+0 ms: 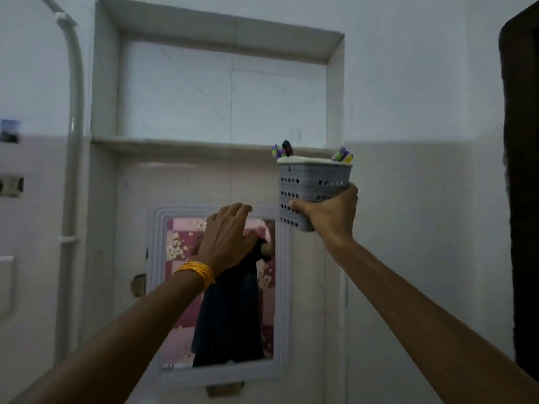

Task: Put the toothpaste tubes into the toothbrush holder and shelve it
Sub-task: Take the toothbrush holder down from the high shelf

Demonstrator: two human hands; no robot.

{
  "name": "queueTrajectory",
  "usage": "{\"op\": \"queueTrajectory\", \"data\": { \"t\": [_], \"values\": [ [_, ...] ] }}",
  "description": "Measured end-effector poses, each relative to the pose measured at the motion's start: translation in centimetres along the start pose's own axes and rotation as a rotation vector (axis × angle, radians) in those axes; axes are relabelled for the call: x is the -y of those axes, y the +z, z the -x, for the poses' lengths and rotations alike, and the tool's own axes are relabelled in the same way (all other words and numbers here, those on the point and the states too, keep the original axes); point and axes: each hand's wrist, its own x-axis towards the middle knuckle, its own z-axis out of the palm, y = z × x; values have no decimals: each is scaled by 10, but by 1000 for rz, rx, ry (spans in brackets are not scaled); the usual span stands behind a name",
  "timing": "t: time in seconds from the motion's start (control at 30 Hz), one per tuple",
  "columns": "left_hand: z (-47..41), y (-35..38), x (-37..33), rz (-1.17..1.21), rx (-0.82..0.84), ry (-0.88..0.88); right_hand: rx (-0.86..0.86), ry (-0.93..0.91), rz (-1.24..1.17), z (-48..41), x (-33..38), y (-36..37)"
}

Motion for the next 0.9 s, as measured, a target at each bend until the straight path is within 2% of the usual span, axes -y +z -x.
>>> {"op": "queueTrajectory", "data": {
  "t": [0.13, 0.33, 0.63, 0.9],
  "values": [
    [83, 31, 16, 18, 144, -49, 89, 57, -37, 78, -73, -9],
    [210, 80, 50, 33, 326, -233, 214, 148, -17, 202, -176, -17],
    [344, 130, 83, 97, 675, -528, 240, 415, 127, 347, -283, -24],
    [417, 180, 116, 97, 942, -560, 252, 558, 174, 416, -344, -24]
  ]
}}
